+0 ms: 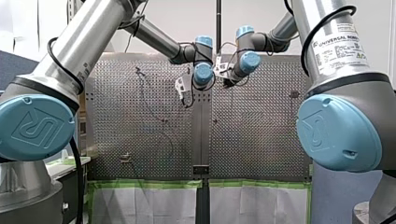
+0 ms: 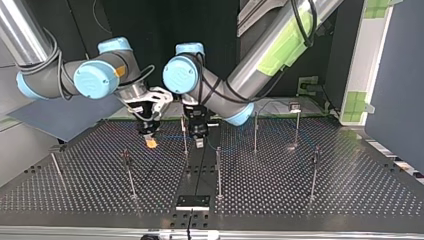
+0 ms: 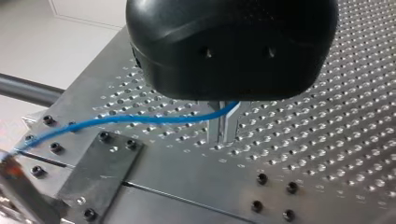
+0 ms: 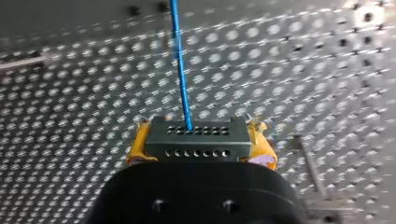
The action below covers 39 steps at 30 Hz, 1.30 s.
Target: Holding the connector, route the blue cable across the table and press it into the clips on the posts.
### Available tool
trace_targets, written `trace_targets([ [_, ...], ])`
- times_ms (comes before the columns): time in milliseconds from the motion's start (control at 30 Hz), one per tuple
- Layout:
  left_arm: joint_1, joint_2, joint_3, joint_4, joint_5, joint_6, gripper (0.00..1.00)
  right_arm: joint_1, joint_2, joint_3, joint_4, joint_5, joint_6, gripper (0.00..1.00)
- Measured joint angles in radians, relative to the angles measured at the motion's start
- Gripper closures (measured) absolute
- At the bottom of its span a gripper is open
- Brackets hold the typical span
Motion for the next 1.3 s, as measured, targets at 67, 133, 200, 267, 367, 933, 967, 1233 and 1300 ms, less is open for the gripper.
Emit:
trace_targets([
  [67, -0.001, 0.0, -0.019, 0.019, 0.004, -0.003, 1.0, 0.0, 0.0, 0.015, -0.002, 0.001, -0.003, 1.0],
  [133, -0.003, 0.0, -0.038, 0.037, 0.008, -0.003, 1.0, 0.0, 0.0, 0.032, -0.007, 0.002, -0.006, 1.0],
  [200, -0.005, 0.0, -0.054, 0.054, 0.009, -0.003, 1.0, 0.0, 0.0, 0.047, -0.016, 0.002, -0.006, 1.0],
  [267, -0.007, 0.0, -0.074, 0.074, 0.01, -0.002, 1.0, -0.001, 0.0, 0.063, -0.026, 0.002, -0.006, 1.0],
  [367, -0.01, -0.001, -0.1, 0.099, 0.014, 0.0, 1.0, -0.001, 0.0, 0.088, -0.045, 0.003, -0.004, 1.0],
  [933, -0.017, -0.001, -0.255, 0.219, 0.045, 0.018, 1.0, -0.012, 0.0, 0.237, -0.152, 0.011, 0.026, 1.0],
  [967, -0.016, -0.001, -0.264, 0.226, 0.045, 0.019, 1.0, -0.014, 0.0, 0.246, -0.16, 0.011, 0.031, 1.0],
  [1233, -0.017, -0.001, -0.342, 0.248, 0.064, 0.038, 1.0, -0.017, 0.0, 0.276, -0.213, 0.001, 0.04, 1.0],
  [1300, -0.018, -0.002, -0.357, 0.252, 0.073, 0.044, 1.0, -0.02, 0.0, 0.281, -0.215, -0.003, 0.035, 1.0],
])
